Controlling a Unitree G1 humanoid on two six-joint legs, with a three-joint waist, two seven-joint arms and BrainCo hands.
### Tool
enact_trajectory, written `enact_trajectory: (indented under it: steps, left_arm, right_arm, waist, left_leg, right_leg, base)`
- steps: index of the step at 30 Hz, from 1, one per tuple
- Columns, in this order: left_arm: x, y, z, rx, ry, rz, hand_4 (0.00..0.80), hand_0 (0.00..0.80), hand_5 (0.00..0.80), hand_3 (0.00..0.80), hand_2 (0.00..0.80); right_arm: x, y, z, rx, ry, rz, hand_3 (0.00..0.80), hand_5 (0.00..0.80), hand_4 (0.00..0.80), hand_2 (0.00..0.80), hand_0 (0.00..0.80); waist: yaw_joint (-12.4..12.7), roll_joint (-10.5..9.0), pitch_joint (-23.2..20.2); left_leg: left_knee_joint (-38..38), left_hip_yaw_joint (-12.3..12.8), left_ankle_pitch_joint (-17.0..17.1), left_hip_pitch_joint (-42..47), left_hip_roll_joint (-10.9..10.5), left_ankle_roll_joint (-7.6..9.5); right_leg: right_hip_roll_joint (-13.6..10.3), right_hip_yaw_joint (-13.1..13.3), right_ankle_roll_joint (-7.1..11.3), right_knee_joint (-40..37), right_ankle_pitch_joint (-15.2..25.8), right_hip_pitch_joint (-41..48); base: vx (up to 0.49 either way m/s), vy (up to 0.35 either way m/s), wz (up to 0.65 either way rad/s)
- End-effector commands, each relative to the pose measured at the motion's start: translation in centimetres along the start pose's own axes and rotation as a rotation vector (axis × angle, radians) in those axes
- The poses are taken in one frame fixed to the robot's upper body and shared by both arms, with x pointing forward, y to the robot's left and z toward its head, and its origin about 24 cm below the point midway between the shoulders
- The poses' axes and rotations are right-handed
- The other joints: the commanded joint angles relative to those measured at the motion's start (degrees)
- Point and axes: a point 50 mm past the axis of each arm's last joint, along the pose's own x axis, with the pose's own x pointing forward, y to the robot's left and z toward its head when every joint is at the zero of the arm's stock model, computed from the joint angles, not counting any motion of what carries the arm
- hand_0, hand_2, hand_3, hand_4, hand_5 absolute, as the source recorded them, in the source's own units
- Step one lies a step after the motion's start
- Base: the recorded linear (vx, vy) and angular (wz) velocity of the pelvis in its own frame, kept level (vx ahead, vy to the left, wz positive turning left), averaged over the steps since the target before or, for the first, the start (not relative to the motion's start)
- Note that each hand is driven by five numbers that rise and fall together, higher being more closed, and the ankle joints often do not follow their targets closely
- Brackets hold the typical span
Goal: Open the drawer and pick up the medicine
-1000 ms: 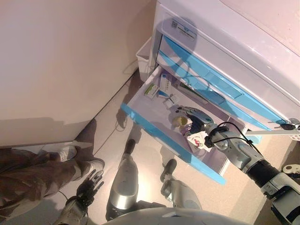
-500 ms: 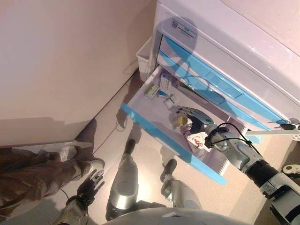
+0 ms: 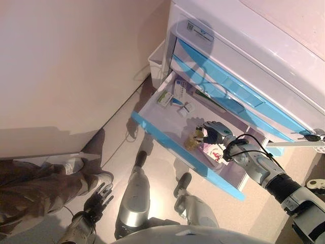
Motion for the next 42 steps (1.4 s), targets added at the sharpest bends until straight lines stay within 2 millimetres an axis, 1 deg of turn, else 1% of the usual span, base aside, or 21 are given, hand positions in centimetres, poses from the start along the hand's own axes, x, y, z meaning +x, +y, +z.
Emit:
enact_trajectory:
  steps: [1, 8, 12, 16, 20, 25, 29, 34, 37, 42]
  left_arm:
    - [-0.8, 1.0, -0.5, 0.019, 0.032, 0.015, 0.000, 0.000, 0.000, 0.000, 0.000]
    - [-0.8, 1.1, -0.4, 0.019, 0.028, 0.015, 0.000, 0.000, 0.000, 0.000, 0.000]
    - [-0.9, 1.1, -0.5, 0.020, 0.026, 0.017, 0.000, 0.000, 0.000, 0.000, 0.000]
    - [-1.0, 1.2, -0.8, 0.017, 0.026, 0.025, 0.000, 0.000, 0.000, 0.000, 0.000]
    - [-1.1, 1.2, -1.1, 0.016, 0.027, 0.028, 0.000, 0.000, 0.000, 0.000, 0.000]
    - [-1.4, 1.3, -1.7, 0.009, 0.028, 0.040, 0.000, 0.000, 0.000, 0.000, 0.000]
    - [-1.7, 1.4, -2.3, -0.006, 0.032, 0.053, 0.000, 0.000, 0.000, 0.000, 0.000]
    - [-2.0, 1.5, -3.1, -0.022, 0.041, 0.067, 0.000, 0.000, 0.000, 0.000, 0.000]
    - [-2.3, 1.8, -3.7, -0.035, 0.048, 0.079, 0.000, 0.000, 0.000, 0.000, 0.000]
    - [-2.7, 2.2, -4.6, -0.060, 0.068, 0.105, 0.000, 0.000, 0.000, 0.000, 0.000]
  right_arm:
    - [0.5, -1.0, 1.7, -0.028, -0.089, -0.043, 0.800, 0.800, 0.800, 0.800, 0.800]
    - [0.3, -1.5, 2.1, -0.031, -0.126, -0.071, 0.800, 0.800, 0.800, 0.800, 0.800]
    - [0.1, -2.5, 2.8, -0.040, -0.173, -0.114, 0.800, 0.800, 0.800, 0.800, 0.800]
    - [-0.4, -4.0, 3.9, -0.061, -0.238, -0.167, 0.800, 0.800, 0.800, 0.800, 0.800]
    - [-1.3, -6.1, 5.4, -0.085, -0.311, -0.237, 0.800, 0.800, 0.800, 0.800, 0.800]
    - [-3.2, -9.4, 7.3, -0.118, -0.417, -0.344, 0.800, 0.800, 0.800, 0.800, 0.800]
    - [-5.4, -11.9, 9.0, -0.160, -0.525, -0.450, 0.800, 0.800, 0.800, 0.800, 0.800]
    - [-7.9, -14.3, 10.3, -0.195, -0.618, -0.543, 0.800, 0.800, 0.800, 0.800, 0.800]
    - [-9.3, -15.6, 10.9, -0.171, -0.674, -0.577, 0.800, 0.800, 0.800, 0.800, 0.800]
    - [-11.0, -17.2, 11.3, -0.069, -0.751, -0.564, 0.800, 0.800, 0.800, 0.800, 0.800]
  waist:
    - [0.49, 0.05, -1.67]
    - [0.36, -0.09, -1.92]
    - [0.08, -0.17, -2.24]
    - [-0.39, -0.37, -2.99]
    - [-0.94, -0.47, -3.79]
    - [-1.88, -0.80, -4.85]
    - [-2.85, -1.05, -6.27]
    - [-3.82, -1.14, -8.12]
    - [-4.50, -1.26, -9.46]
    - [-5.70, -1.44, -11.83]
  left_leg:
    - [-0.06, 1.19, -0.67, -0.13, -1.35, 3.48]
    - [-0.31, 1.21, -0.68, 0.24, -1.33, 3.59]
    - [-0.51, 1.41, -0.72, 0.62, -1.16, 3.56]
    - [-0.98, 1.69, -0.74, 1.23, -1.01, 3.59]
    - [-1.44, 1.99, -0.76, 2.01, -0.76, 3.60]
    - [-1.78, 2.44, -0.98, 2.94, -0.41, 3.61]
    - [-2.35, 3.04, -1.13, 3.98, -0.14, 3.59]
    - [-3.04, 3.95, -1.43, 5.22, 0.14, 3.57]
    - [-3.62, 4.68, -1.63, 6.17, 0.37, 3.47]
    - [-4.38, 5.94, -2.02, 7.77, 0.79, 3.19]
  right_leg:
    - [-1.59, 1.13, 2.06, 6.72, 0.13, -1.61]
    - [-1.53, 1.28, 2.14, 6.57, 0.18, -1.40]
    - [-1.47, 1.42, 2.26, 6.55, 0.23, -1.22]
    - [-1.40, 1.76, 2.40, 6.36, 0.22, -0.89]
    - [-1.32, 2.19, 2.59, 6.32, 0.23, -0.61]
    - [-1.19, 3.00, 2.78, 6.19, 0.12, -0.19]
    - [-1.02, 3.97, 2.97, 5.91, -0.03, 0.29]
    - [-0.89, 4.98, 3.11, 5.49, -0.21, 0.82]
    - [-0.85, 5.51, 3.20, 4.93, -0.23, 1.36]
    - [-0.86, 6.44, 3.29, 4.05, -0.14, 2.17]
  base:
    - [0.000, 0.000, 0.00]
    - [0.000, 0.000, 0.00]
    - [0.000, 0.000, 0.00]
    - [0.000, 0.000, 0.00]
    - [0.017, 0.009, -0.05]
    - [0.018, 0.009, -0.08]
    - [0.021, 0.016, -0.05]
    - [0.021, 0.020, -0.09]
    - [0.035, 0.019, -0.17]
    - [0.047, 0.022, -0.12]
